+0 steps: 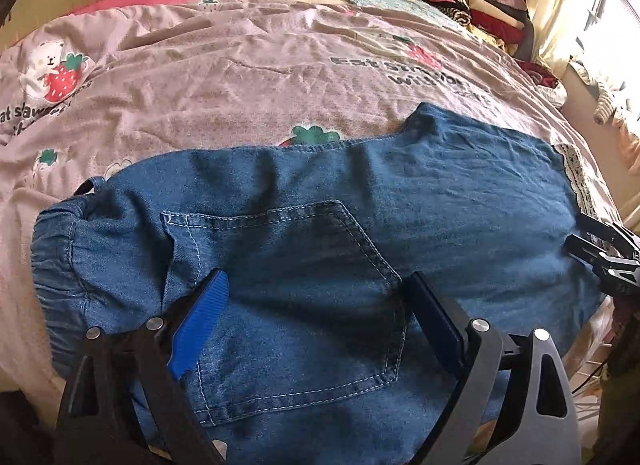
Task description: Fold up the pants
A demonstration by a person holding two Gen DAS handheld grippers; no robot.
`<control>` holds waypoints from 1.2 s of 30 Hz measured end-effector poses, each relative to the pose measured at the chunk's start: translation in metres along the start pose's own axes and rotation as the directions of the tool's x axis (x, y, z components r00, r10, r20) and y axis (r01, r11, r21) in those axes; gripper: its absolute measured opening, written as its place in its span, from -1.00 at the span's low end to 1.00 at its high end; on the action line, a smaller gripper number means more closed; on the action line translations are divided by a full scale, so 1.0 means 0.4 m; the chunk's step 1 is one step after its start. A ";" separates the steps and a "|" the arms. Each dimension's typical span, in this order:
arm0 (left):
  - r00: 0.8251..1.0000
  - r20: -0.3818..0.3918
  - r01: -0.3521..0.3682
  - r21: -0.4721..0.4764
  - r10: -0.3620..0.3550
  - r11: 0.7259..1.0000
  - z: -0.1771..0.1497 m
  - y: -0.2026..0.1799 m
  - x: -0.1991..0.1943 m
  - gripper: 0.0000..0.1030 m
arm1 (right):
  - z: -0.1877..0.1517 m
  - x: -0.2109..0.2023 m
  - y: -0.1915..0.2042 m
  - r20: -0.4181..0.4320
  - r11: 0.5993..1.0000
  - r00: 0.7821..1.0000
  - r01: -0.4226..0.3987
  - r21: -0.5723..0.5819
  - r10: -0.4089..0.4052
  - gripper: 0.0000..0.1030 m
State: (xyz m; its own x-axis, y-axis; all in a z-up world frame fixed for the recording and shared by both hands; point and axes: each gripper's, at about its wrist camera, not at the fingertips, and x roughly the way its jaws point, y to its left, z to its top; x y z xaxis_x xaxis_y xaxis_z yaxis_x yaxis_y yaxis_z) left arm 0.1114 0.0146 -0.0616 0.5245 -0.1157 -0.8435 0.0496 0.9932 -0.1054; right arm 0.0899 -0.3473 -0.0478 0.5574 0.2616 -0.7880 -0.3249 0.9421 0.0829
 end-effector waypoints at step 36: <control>0.977 0.175 0.097 0.153 -0.124 0.983 0.101 -0.230 -0.287 0.91 | -0.068 -0.381 -0.232 0.260 0.976 0.962 0.029 0.216 -0.086 0.73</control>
State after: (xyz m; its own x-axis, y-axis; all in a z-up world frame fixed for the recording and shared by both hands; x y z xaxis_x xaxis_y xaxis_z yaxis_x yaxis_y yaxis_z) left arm 0.0807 -0.0631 0.0663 0.6546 -0.2335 -0.7190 0.2301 0.9675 -0.1047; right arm 0.0143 -0.4801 0.0479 0.7627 0.2250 -0.6064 -0.1360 0.9724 0.1898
